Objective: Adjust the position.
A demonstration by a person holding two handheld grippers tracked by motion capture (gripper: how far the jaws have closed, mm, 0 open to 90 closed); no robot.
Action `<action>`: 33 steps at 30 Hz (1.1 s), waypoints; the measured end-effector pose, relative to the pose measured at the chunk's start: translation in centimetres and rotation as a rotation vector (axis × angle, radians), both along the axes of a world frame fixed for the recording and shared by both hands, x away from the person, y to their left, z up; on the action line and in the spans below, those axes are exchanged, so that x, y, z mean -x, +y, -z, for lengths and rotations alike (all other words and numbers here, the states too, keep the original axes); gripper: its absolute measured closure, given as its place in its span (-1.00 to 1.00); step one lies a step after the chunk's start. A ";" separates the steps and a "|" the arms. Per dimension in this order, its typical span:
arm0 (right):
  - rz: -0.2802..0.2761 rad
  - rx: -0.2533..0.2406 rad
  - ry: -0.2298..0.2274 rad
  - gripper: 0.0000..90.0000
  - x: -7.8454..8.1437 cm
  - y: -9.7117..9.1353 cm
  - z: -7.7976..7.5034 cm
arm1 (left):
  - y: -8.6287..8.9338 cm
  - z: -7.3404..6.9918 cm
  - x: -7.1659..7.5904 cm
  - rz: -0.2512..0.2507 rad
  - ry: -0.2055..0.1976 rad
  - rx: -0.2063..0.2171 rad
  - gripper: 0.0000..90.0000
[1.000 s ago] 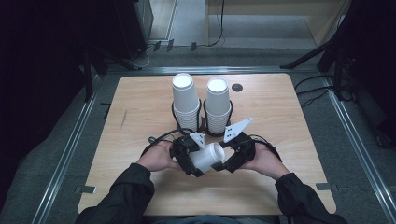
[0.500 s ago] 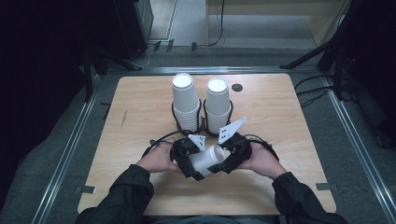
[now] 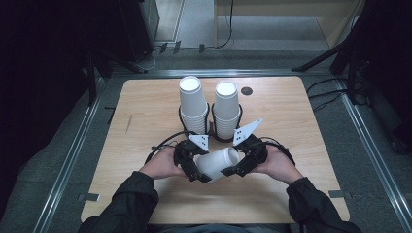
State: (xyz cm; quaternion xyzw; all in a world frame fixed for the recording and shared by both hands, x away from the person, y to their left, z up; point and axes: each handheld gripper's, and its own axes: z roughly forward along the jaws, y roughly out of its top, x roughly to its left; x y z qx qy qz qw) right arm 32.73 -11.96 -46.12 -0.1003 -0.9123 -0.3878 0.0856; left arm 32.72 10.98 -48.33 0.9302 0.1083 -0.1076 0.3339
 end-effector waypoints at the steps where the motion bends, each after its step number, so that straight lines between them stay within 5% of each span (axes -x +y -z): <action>1: 0.000 -0.005 0.003 -0.47 0.0 -0.1 0.0 | 0.2 -0.1 -0.2 -0.013 0.020 0.016 -0.97; 3: 0.005 -0.008 0.000 -0.47 0.0 -0.1 -0.1 | 0.7 -0.3 -0.6 -0.037 0.051 0.052 -0.97; 10: 0.036 0.001 -0.011 -0.47 0.1 -0.6 -0.2 | 1.9 -1.1 -0.8 -0.173 0.015 0.095 -0.90; 14: 0.052 -0.012 -0.006 -0.47 0.0 -1.1 -0.4 | 2.3 -1.4 -0.7 -0.172 0.001 0.106 -0.85; 16: 0.062 -0.017 -0.010 -0.47 0.0 -1.5 -0.6 | 2.5 -1.7 -0.3 -0.162 -0.060 0.095 -0.69; 24: 0.118 -0.065 -0.027 -0.47 0.1 -3.1 -1.5 | 2.9 -2.2 0.1 -0.198 -0.109 0.131 -0.80; 30: 0.142 -0.129 -0.035 -0.47 0.0 -4.0 -2.0 | 2.2 -1.6 0.3 -0.199 -0.104 0.136 -0.91; 33: 0.150 -0.166 -0.041 -0.47 0.0 -4.0 -2.2 | 1.7 -1.3 0.4 -0.209 -0.087 0.175 -0.93</action>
